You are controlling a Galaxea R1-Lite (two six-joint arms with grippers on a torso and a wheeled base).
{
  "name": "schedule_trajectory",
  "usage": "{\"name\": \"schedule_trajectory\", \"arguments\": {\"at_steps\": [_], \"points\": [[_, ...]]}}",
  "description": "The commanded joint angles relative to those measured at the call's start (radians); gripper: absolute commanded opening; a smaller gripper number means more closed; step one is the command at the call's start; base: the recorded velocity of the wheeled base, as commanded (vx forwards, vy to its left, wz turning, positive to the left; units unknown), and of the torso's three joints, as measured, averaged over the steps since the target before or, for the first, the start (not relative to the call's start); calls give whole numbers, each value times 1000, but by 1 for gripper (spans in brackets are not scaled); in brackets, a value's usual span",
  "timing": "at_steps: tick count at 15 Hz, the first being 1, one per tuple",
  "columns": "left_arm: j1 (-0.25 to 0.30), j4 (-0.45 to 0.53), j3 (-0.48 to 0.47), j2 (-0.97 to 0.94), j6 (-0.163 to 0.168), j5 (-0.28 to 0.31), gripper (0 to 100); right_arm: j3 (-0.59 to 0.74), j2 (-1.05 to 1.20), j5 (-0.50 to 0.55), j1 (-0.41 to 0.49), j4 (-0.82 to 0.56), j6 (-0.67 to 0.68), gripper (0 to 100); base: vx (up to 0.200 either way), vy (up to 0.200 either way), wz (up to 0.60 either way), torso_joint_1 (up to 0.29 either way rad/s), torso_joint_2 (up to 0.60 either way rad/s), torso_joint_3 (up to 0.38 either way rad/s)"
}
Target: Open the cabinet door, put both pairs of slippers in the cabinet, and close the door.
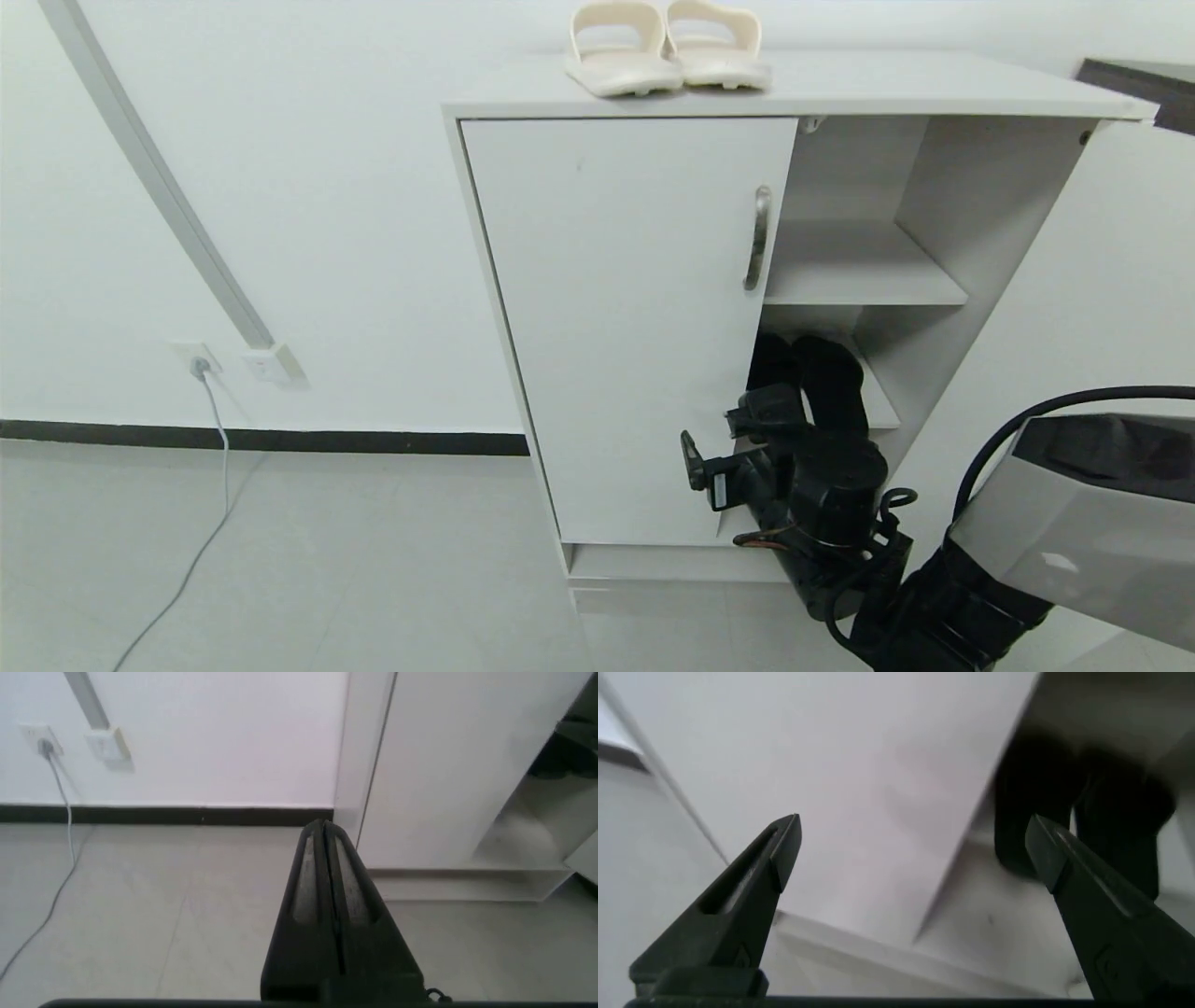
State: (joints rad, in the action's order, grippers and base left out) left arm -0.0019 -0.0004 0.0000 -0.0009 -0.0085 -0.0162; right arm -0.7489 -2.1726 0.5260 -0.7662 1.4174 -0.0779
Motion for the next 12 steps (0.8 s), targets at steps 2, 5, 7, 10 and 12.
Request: {"name": "schedule_trajectory", "arguments": {"at_steps": [2,5,7,10,12], "points": [[0,2,0,1,-1,1,0,0,-3,0,2,-3,0,100,0,0,0,27,-508,-356],[0,0,0,1,-1,1,0,0,-1,0,2,-3,-2,100,0,0,0,116,-463,-349],[0,0,0,1,-1,-1,0,2,4,2,2,-3,-3,100,0,0,0,132,-459,-334],[0,0,0,1,-1,-1,0,5,4,2,2,1,-2,100,0,0,0,154,-471,-318],[0,0,0,1,-1,-1,0,6,2,2,1,8,-3,100,0,0,0,166,-483,-317]]}}
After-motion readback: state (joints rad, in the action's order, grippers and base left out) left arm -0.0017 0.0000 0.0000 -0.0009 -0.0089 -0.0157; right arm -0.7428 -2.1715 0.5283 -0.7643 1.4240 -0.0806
